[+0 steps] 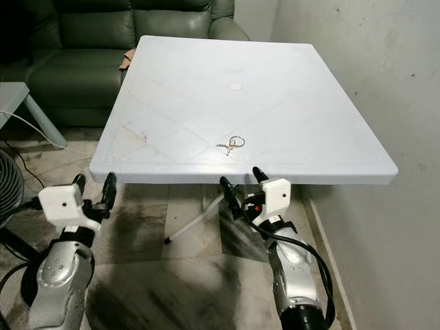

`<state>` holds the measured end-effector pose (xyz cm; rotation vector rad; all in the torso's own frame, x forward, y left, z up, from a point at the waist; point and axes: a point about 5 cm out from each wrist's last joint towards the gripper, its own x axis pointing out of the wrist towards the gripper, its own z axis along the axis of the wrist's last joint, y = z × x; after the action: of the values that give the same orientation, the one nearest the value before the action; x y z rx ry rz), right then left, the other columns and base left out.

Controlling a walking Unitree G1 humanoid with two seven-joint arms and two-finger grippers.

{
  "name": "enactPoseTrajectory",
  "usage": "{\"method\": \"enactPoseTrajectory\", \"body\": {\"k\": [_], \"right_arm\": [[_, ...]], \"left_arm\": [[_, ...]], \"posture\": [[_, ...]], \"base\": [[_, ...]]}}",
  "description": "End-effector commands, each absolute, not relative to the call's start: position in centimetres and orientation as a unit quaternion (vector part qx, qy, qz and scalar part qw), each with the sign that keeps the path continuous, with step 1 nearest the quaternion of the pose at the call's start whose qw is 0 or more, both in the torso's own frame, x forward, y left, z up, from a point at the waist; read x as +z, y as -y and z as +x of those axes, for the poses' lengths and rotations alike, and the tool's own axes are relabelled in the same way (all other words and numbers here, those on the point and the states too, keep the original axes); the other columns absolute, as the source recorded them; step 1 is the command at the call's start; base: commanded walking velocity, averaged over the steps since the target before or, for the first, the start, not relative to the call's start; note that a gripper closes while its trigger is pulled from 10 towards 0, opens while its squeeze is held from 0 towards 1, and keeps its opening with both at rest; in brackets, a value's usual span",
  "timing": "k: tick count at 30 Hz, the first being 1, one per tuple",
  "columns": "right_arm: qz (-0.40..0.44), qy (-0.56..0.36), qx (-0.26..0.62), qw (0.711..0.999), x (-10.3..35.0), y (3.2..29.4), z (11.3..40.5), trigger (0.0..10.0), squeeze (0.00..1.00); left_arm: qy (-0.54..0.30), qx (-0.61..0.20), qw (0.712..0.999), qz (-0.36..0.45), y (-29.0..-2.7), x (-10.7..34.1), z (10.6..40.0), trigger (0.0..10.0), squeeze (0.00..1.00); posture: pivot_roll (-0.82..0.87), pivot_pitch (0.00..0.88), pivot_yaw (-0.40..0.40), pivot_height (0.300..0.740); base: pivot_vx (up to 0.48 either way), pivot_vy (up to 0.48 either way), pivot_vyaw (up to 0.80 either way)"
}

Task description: Hang keys on a hook

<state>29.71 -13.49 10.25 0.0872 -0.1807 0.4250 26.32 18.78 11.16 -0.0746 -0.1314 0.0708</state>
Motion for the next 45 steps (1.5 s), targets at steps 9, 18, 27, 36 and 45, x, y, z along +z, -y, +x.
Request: {"method": "enactPoseTrajectory", "body": {"k": [9,18,27,36,45], "right_arm": [[0.034,0.08,0.212,0.973,11.4,13.2,28.6,10.0,0.56],[0.029,0.077,0.215,0.973,12.3,12.8,28.6,10.0,0.0],[0.018,0.071,0.225,0.972,12.3,12.6,28.2,10.0,0.0],[0.015,0.07,0.222,0.973,12.3,12.6,28.2,10.0,0.0],[0.013,0.071,0.223,0.972,12.4,12.6,28.2,10.0,0.0]], "left_arm": [[0.046,0.039,0.998,-0.012,-18.7,12.4,24.7,10.0,0.0],[0.045,0.031,0.998,0.005,-18.7,12.7,24.3,10.0,0.0],[0.046,0.009,0.999,0.013,-18.4,12.8,24.2,10.0,0.0],[0.05,-0.002,0.999,0.005,-18.0,12.9,24.2,10.0,0.0],[0.056,-0.007,0.998,0.028,-17.7,13.0,24.2,10.0,0.0]], "posture": [[-0.09,0.094,-0.042,0.74],[-0.08,0.093,-0.045,0.74],[-0.09,0.089,-0.047,0.74],[-0.09,0.098,-0.046,0.74],[-0.08,0.104,-0.046,0.74]], "base": [[0.0,0.0,0.0],[0.0,0.0,0.0],[0.0,0.0,0.0],[0.0,0.0,0.0],[0.0,0.0,0.0]]}}
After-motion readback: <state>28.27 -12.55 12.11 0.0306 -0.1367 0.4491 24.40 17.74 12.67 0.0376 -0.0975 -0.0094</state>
